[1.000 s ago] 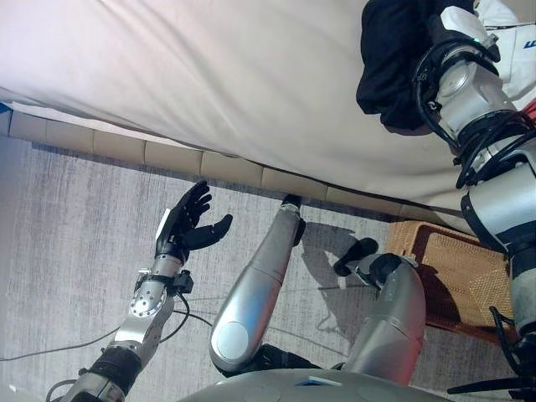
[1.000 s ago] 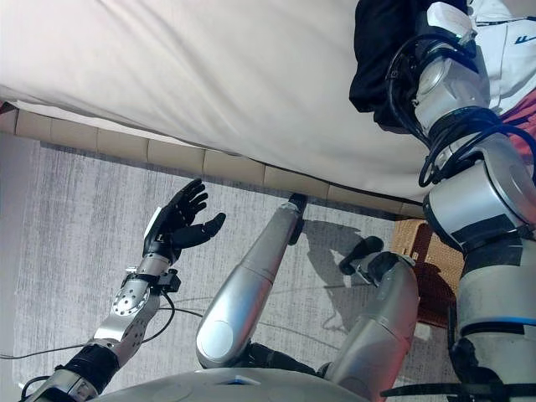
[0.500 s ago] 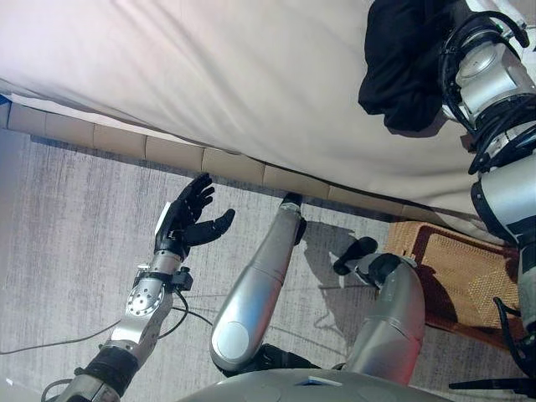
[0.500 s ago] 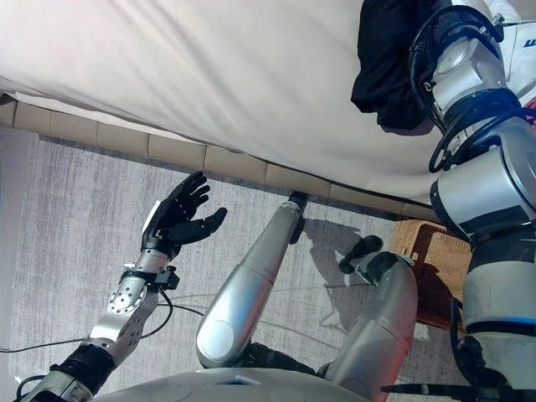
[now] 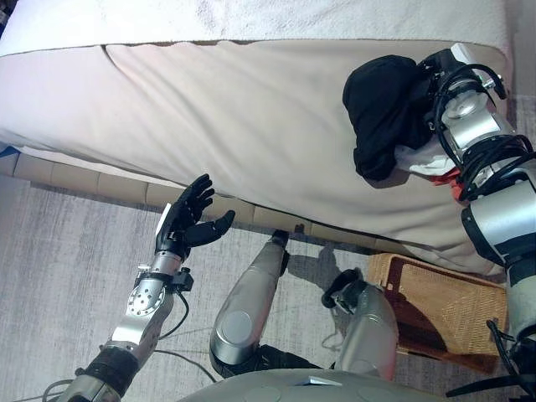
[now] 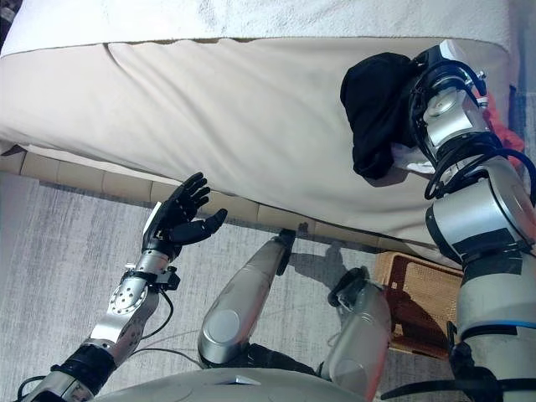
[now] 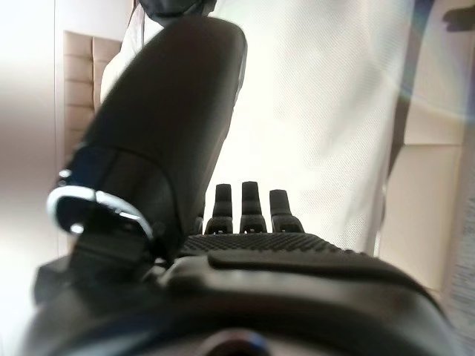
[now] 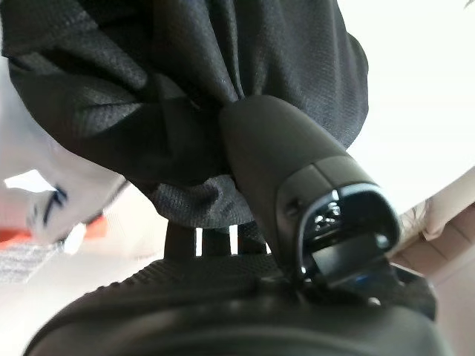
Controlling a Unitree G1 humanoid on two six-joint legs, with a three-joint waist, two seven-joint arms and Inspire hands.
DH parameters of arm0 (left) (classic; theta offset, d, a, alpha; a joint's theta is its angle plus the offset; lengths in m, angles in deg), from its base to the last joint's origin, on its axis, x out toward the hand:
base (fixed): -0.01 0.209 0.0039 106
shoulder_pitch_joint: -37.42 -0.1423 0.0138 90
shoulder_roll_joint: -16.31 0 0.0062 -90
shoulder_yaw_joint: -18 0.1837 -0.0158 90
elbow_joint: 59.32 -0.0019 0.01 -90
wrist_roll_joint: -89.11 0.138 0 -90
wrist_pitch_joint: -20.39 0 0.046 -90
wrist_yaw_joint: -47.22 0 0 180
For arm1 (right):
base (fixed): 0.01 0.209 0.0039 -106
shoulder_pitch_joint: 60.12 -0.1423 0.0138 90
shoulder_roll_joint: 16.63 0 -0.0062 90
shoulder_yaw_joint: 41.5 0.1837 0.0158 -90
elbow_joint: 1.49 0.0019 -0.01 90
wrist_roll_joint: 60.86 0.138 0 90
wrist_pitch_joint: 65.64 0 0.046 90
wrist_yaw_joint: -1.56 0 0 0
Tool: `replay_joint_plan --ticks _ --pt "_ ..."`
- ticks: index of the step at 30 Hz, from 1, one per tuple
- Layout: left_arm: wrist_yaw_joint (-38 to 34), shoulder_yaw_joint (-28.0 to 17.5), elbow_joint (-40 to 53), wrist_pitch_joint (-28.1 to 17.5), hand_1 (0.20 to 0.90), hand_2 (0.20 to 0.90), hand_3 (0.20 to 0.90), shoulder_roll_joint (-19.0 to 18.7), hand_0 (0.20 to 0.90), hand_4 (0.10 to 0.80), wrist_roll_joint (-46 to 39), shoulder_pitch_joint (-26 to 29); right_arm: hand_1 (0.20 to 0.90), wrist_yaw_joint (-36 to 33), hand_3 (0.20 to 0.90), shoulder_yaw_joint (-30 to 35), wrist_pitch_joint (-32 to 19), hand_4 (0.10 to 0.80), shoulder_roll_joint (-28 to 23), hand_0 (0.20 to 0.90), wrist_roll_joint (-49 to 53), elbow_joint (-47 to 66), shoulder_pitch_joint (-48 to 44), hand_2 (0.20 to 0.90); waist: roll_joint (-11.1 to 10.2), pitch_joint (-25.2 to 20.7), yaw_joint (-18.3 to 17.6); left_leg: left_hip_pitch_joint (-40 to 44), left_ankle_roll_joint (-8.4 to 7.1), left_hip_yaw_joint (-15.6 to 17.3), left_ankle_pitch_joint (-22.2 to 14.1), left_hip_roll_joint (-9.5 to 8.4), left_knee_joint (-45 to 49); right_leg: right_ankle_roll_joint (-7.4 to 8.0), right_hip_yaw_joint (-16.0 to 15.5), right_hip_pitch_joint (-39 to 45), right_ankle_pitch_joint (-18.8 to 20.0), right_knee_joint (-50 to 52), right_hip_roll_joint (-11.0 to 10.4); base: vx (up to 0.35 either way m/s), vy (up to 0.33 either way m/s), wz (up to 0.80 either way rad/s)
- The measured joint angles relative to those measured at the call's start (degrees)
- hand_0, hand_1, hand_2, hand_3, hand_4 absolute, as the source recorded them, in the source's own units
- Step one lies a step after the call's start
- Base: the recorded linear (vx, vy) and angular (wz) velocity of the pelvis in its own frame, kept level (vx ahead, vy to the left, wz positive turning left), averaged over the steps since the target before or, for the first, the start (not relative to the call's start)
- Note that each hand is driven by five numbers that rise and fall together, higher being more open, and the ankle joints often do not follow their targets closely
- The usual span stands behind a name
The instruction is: Pick up the clothes from the bed and place them into the basket
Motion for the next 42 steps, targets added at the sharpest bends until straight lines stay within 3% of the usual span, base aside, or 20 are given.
replay_joint_plan --ticks 5,7,9,11,19,26,31,37,42 --pt "-1.1 -0.1 -0.7 2.0 0.9 0.9 0.9 0.3 0.9 0.8 0.5 1.3 0.3 0.5 0.2 1.4 -1.6 0.1 -0.7 0.3 1.4 1.9 0.3 0.3 -1.5 -0.9 -0.5 11.8 -0.64 1.4 3.1 1.72 -11.3 1.13 -0.2 10.3 3.9 -11.0 3.1 0.066 -0.034 -0.24" --pt "-1.3 -0.1 -2.7 3.4 0.9 0.9 0.9 0.8 0.9 0.8 0.5 3.5 0.3 1.2 0.2 3.6 -2.3 0.1 -1.8 0.3 2.5 2.5 0.3 0.3 -2.5 -1.6 -1.5 16.2 -1.01 1.5 4.7 2.62 -16.2 0.76 -0.5 14.6 6.2 -16.0 4.7 0.022 -0.004 -0.14" --pt "-1.7 -0.1 -5.3 3.8 0.9 0.9 0.9 1.3 0.9 0.8 0.6 3.8 0.3 1.3 0.2 4.1 -3.6 0.1 -2.0 0.3 3.8 2.7 0.4 0.3 -4.6 -5.1 -3.0 18.6 -1.31 1.8 5.7 2.92 -20.6 1.77 -1.2 17.1 7.4 -21.2 5.9 0.065 -0.016 -0.11" --pt "-1.7 0.0 -7.9 4.8 0.9 0.9 0.9 2.5 0.9 0.8 2.3 4.4 0.3 1.3 0.2 4.1 -5.2 0.1 -4.0 0.3 5.5 3.8 0.3 0.3 -5.8 -8.5 -4.0 19.4 -1.59 2.7 6.3 3.62 -23.2 1.73 -0.7 18.0 9.0 -25.0 6.9 0.043 -0.007 -0.17" --pt "-1.5 0.0 -17.3 6.0 0.9 0.9 0.9 4.9 0.9 0.8 4.2 4.7 0.3 1.1 0.2 7.8 -8.1 0.1 -9.9 0.3 8.4 12.5 3.7 0.3 -6.7 -14.1 -9.9 27.1 -1.59 7.5 7.9 3.87 -32.3 2.15 2.4 26.6 16.6 -41.7 9.4 -0.017 -0.011 -0.28" --pt "-1.0 -1.6 -22.3 6.0 0.9 0.9 0.9 7.2 0.9 0.8 6.0 5.2 0.3 0.7 0.2 14.6 -8.8 0.1 -12.0 0.3 8.9 21.3 16.6 0.3 -7.6 -16.2 -16.2 31.0 -1.59 12.5 7.9 5.0 -36.2 1.97 7.1 26.3 17.2 -42.7 10.9 -0.022 -0.027 -0.38" --pt "-0.2 -2.2 -22.4 6.0 0.9 0.9 0.9 8.2 0.9 0.8 7.9 6.1 0.3 -0.7 0.2 20.9 -8.5 0.1 -12.7 0.3 9.1 30.5 31.6 0.3 -7.6 -16.3 -20.5 33.2 -1.59 15.5 7.9 5.78 -37.8 1.97 10.4 26.0 17.2 -42.7 12.0 -0.01 -0.043 -0.37" --pt "0.7 -2.2 -22.4 6.1 0.9 0.9 0.9 9.1 0.9 0.8 9.1 7.5 0.3 -2.1 0.2 22.9 -7.6 0.1 -12.6 0.3 10.1 33.0 41.7 0.3 -6.9 -16.9 -24.2 34.1 -1.59 18.6 7.9 6.16 -37.8 1.97 13.8 25.1 17.2 -42.7 12.7 -0.009 -0.024 -0.3" --pt "1.4 -2.3 -22.4 6.1 0.9 0.9 0.9 9.2 0.9 0.8 10.2 7.5 0.3 -4.8 0.2 29.3 -7.6 0.1 -10.6 0.3 10.3 37.6 49.2 0.3 -5.9 -17.5 -26.9 34.8 -1.57 21.0 7.9 6.85 -37.9 1.48 16.2 24.6 17.5 -42.7 13.7 0.008 -0.013 -0.24"
